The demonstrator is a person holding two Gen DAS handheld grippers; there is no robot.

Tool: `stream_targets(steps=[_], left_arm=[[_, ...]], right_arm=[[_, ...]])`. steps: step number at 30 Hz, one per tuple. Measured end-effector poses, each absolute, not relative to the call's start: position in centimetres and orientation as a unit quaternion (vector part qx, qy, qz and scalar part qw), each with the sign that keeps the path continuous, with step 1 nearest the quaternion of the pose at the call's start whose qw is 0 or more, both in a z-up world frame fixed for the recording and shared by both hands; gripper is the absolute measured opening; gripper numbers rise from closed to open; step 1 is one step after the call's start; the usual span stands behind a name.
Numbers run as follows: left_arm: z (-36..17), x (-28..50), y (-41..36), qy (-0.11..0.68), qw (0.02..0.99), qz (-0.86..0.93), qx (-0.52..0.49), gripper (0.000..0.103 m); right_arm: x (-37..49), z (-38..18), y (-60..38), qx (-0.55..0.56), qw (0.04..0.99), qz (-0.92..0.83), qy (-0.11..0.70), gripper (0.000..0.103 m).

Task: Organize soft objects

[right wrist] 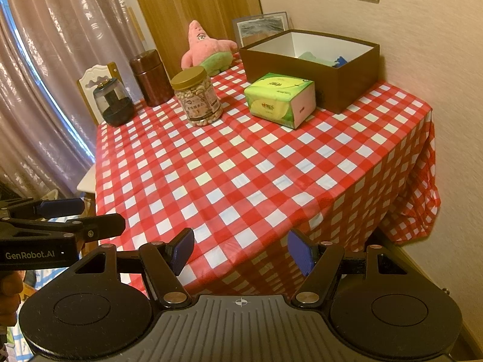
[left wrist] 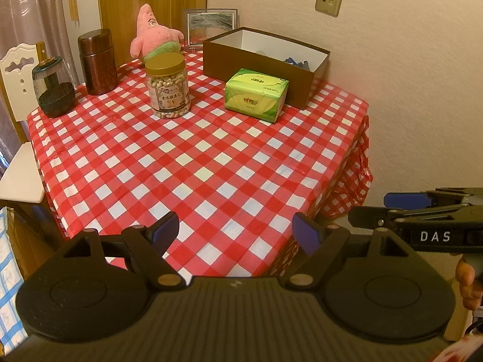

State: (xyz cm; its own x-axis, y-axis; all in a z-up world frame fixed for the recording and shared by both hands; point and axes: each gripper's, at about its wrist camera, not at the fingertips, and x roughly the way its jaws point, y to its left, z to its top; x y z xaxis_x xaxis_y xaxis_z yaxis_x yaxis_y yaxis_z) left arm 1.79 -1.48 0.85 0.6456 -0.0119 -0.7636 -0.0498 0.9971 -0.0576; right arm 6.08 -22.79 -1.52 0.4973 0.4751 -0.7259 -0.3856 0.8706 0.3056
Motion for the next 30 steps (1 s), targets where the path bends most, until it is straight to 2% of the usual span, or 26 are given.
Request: stream_targets(steps=[30], left_arm=[[0.77, 2.04, -1.51, 0.42, 0.906, 0.01, -0.038, 0.081]], right_arm=[[6.35, -1.38, -22.51, 0.051, 0.864, 0.246, 0.437, 0.068]])
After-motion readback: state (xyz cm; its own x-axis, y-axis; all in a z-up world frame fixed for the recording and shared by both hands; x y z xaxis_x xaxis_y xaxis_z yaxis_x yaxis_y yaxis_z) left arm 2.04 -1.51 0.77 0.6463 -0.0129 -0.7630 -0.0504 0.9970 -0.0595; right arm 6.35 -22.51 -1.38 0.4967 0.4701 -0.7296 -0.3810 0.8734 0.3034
